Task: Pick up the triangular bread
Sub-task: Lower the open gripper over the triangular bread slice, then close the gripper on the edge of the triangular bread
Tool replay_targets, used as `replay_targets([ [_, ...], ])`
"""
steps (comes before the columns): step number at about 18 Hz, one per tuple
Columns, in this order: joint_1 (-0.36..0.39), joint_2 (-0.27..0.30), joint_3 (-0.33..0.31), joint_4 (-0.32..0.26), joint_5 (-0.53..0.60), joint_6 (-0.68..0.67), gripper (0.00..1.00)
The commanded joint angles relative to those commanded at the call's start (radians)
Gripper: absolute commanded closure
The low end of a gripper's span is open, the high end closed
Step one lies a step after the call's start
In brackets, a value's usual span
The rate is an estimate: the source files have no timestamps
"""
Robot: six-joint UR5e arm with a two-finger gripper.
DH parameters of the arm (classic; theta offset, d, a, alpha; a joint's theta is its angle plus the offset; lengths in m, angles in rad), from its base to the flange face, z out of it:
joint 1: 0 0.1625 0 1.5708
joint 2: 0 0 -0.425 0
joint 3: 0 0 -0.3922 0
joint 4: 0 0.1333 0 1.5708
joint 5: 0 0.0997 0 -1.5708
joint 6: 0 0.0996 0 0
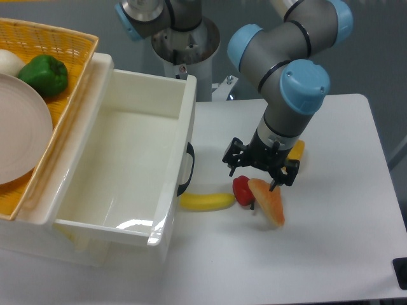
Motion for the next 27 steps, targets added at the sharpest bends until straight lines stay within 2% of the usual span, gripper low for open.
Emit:
replay_targets([
  [9, 0.011, -0.011, -0.003, 0.002, 0.002, 0.022, 0.00],
  [11, 0.012, -0.014, -0.020, 0.006, 0.000, 0.016, 0.00],
  [16, 0.014, -0.011, -0.095, 0.124, 0.008, -0.023, 0.00],
  [19, 0.014, -0.011, -0.115, 0.144, 0.011, -0.023, 0.00],
  [23, 0.014, -0.020, -0.115, 0.141, 0.018, -0.024, 0.00],
  [27, 0.012, -0.057, -0.114, 0.143, 0.101, -0.063, 0.00],
])
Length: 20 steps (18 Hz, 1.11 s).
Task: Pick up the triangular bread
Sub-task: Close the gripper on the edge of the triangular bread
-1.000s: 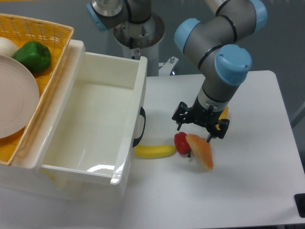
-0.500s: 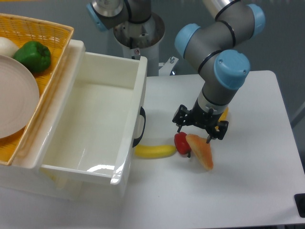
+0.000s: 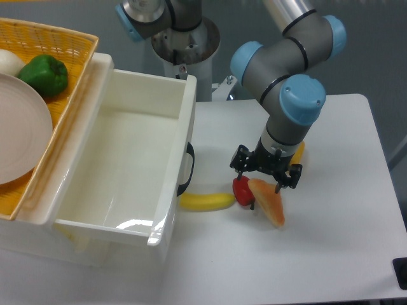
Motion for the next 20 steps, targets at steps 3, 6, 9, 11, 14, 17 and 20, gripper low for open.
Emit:
replay_targets([
  [3, -0.002, -0.025, 0.000, 0.000, 0.003, -0.054, 0.00],
  [6, -0.002, -0.026, 0.003, 0.000, 0.000, -0.078, 0.00],
  [9, 0.000, -0.040, 0.002, 0.002, 0.000, -0.101, 0.00],
  [11, 0.000, -0.051, 0.002, 0.002, 0.000, -0.118, 0.00],
  [14, -0.002, -0.060, -0.001, 0.002, 0.000, -0.118, 0.00],
  [17, -0.003, -0.063, -0.001, 0.002, 0.000, -0.118, 0.00],
  [20, -0.003, -0.068, 0.000, 0.002, 0.000, -0.118, 0.00],
])
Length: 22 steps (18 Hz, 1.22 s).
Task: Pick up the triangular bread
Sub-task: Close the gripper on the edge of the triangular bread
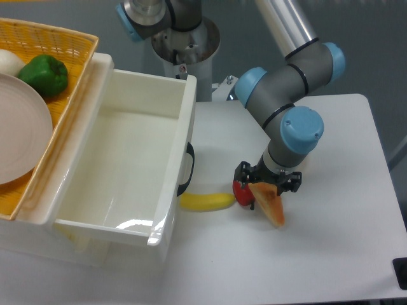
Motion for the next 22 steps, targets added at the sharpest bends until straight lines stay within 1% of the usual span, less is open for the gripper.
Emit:
replay_targets([
  [16, 0.000, -0.022, 0.011, 0.002, 0.003, 0.003, 0.00],
  [17, 0.000, -0.023, 0.011, 0.002, 0.003, 0.003, 0.04],
  [18, 0.000, -0.022, 0.011, 0.002, 0.003, 0.002, 0.12],
  [22, 0.005, -0.022, 0.011, 0.006, 0.002, 0.006, 0.17],
])
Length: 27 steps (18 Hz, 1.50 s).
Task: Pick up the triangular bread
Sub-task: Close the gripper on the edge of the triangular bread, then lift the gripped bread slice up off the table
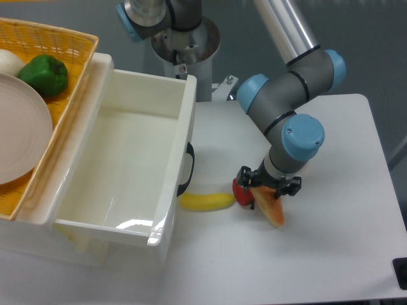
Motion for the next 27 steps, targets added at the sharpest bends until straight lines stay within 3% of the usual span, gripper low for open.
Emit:
replay_targets([
  [5, 0.002, 0.000, 0.003, 0.002, 0.000, -0.006, 0.47],
  [6, 0.002, 0.000, 0.005, 0.002, -0.002, -0.006, 0.55],
  [7, 0.003, -0.002, 0.011, 0.000, -0.003, -0.006, 0.71],
  [8, 0.009, -0.005, 0.017, 0.000, -0.003, -0.005, 0.77],
  [12, 0.011, -0.008, 0.031, -0.002, -0.006, 0.000, 0.80],
  [14, 0.011, -0.008, 0.043, -0.003, -0.015, 0.002, 0.86],
  [21, 0.025, 0.008, 0.061, -0.009, -0.046, 0.012, 0.86],
  [27, 0.023, 0.083, 0.067, -0.024, -0.040, 0.173, 0.86],
])
